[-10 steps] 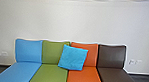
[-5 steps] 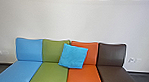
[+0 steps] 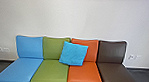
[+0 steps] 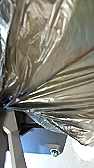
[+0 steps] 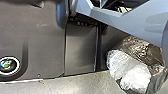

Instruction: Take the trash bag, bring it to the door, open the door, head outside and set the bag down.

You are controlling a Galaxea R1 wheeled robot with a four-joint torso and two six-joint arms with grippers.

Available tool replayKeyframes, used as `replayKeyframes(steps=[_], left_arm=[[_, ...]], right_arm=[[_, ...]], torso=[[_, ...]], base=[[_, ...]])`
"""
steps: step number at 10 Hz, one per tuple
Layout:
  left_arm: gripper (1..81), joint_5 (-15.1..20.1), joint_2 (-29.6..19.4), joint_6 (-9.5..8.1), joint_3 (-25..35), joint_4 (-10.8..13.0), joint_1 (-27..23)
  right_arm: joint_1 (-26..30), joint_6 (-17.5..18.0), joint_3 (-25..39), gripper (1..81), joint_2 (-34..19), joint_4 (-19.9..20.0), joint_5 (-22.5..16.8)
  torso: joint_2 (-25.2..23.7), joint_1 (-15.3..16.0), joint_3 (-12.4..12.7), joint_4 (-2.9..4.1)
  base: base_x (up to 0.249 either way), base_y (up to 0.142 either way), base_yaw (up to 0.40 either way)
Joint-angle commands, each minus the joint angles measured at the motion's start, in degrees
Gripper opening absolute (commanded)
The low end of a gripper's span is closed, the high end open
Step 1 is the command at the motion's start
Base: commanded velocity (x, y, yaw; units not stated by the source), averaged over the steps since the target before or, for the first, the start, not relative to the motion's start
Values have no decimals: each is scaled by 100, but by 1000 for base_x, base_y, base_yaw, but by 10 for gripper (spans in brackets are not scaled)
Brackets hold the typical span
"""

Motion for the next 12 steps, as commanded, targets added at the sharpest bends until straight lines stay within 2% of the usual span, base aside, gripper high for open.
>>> replayKeyframes(steps=[1, 4, 5, 12], left_arm=[[10, 476, 356, 186, -255, 97, 84], [10, 476, 735, 194, -879, 167, 137], [10, 476, 840, 186, -1021, 229, 137], [10, 468, 981, 186, -1231, 265, 146]], right_arm=[[-97, -28, -569, 811, 512, -137, -370], [-220, -28, -930, 811, 767, -190, -203], [-202, -28, -965, 811, 794, -190, -203], [-185, -28, -1009, 811, 803, -190, -204]], torso=[[538, -347, 0, 0], [1146, -739, 0, 0], [1338, -865, 325, 0], [2682, -1742, 1243, 0]], base=[[0, 0, 0], [0, 0, 0], [0, 0, 0], [0, 0, 0]])
